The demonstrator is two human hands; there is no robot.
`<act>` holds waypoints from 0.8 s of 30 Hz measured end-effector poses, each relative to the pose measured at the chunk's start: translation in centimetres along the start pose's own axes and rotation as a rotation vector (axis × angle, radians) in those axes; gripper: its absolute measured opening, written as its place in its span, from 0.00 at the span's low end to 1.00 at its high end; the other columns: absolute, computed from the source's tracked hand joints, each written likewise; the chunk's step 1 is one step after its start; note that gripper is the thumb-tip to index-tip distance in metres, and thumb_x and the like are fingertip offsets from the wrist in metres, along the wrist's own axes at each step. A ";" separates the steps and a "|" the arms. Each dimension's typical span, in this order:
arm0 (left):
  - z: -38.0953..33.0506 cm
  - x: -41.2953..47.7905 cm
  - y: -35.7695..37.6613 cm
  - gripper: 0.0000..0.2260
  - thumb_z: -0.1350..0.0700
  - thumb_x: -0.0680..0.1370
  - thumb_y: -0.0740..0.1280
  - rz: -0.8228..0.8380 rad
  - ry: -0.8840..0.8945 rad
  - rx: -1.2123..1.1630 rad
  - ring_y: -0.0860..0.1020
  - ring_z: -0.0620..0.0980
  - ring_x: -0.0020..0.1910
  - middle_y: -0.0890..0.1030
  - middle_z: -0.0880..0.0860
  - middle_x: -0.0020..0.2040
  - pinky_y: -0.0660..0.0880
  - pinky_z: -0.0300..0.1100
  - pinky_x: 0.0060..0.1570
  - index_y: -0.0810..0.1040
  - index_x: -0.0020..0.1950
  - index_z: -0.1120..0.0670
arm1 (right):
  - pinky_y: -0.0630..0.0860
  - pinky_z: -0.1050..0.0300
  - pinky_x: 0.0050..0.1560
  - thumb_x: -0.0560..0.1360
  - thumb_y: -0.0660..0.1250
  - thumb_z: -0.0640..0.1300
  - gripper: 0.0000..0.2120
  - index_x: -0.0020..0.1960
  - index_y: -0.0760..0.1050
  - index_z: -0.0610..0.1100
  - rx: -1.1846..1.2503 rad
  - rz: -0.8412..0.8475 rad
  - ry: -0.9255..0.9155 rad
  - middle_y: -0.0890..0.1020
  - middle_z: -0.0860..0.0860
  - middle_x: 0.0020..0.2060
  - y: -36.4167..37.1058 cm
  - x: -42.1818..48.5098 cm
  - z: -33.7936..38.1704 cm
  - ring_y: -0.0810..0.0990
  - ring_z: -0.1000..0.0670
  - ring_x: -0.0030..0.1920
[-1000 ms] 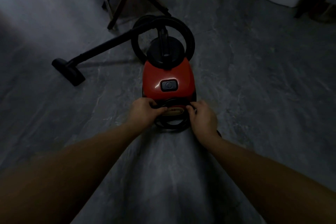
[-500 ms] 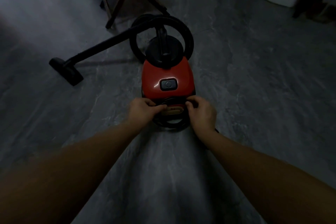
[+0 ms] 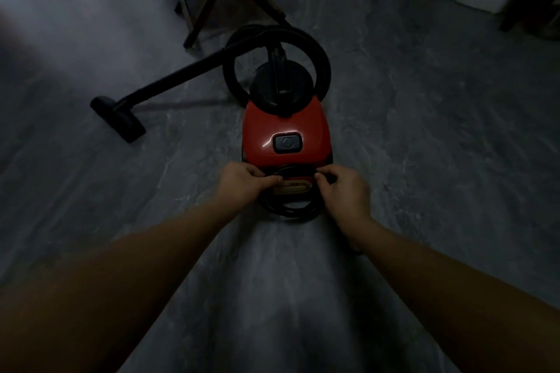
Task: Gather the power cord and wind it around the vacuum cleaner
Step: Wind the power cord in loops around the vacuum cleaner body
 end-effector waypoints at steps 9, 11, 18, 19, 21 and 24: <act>-0.1 -0.5 0.2 0.13 0.51 0.68 0.79 -0.013 -0.026 -0.046 0.74 0.38 0.21 0.79 0.50 0.27 0.67 0.30 0.21 0.83 0.37 0.60 | 0.77 0.53 0.53 0.74 0.71 0.51 0.18 0.62 0.79 0.47 -0.126 0.042 -0.096 0.81 0.51 0.54 0.2 -1.5 0.6 0.79 0.50 0.53; -0.3 -0.5 0.3 0.13 0.51 0.69 0.79 -0.018 -0.015 -0.017 0.72 0.37 0.18 0.77 0.48 0.25 0.66 0.29 0.20 0.82 0.35 0.59 | 0.75 0.55 0.49 0.74 0.71 0.52 0.15 0.59 0.79 0.48 -0.164 0.035 -0.093 0.80 0.52 0.52 0.2 -1.2 0.7 0.79 0.50 0.52; -0.2 -0.3 0.3 0.14 0.50 0.67 0.79 -0.010 0.021 0.025 0.74 0.40 0.25 0.78 0.48 0.27 0.66 0.27 0.21 0.82 0.36 0.60 | 0.65 0.59 0.44 0.77 0.68 0.51 0.11 0.52 0.79 0.45 -0.267 0.053 -0.135 0.79 0.49 0.47 0.2 -0.3 1.0 0.76 0.49 0.49; -0.2 -0.3 0.3 0.14 0.50 0.68 0.79 -0.005 0.030 0.039 0.74 0.41 0.26 0.78 0.48 0.28 0.66 0.27 0.21 0.82 0.37 0.60 | 0.64 0.60 0.44 0.77 0.68 0.51 0.11 0.52 0.79 0.44 -0.272 0.070 -0.143 0.79 0.48 0.46 0.2 -0.2 1.0 0.76 0.49 0.49; -0.2 -0.3 0.4 0.14 0.49 0.68 0.79 0.008 0.051 0.078 0.75 0.41 0.27 0.79 0.49 0.30 0.66 0.27 0.21 0.82 0.36 0.59 | 0.63 0.60 0.43 0.76 0.68 0.50 0.11 0.51 0.80 0.43 -0.258 0.086 -0.149 0.79 0.48 0.46 0.2 -0.1 0.8 0.76 0.49 0.48; -0.2 -0.4 0.3 0.13 0.48 0.68 0.78 0.002 0.082 0.122 0.76 0.42 0.28 0.80 0.49 0.31 0.67 0.28 0.23 0.81 0.37 0.56 | 0.67 0.59 0.42 0.76 0.69 0.51 0.11 0.52 0.81 0.45 -0.184 0.098 -0.097 0.80 0.50 0.46 0.3 0.0 0.6 0.77 0.51 0.46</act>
Point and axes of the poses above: each hand's wrist, its own x-axis towards the middle knuckle, its own y-axis out of the palm, z = x × y, the point moved 4 cm from there along x, towards the middle knuckle
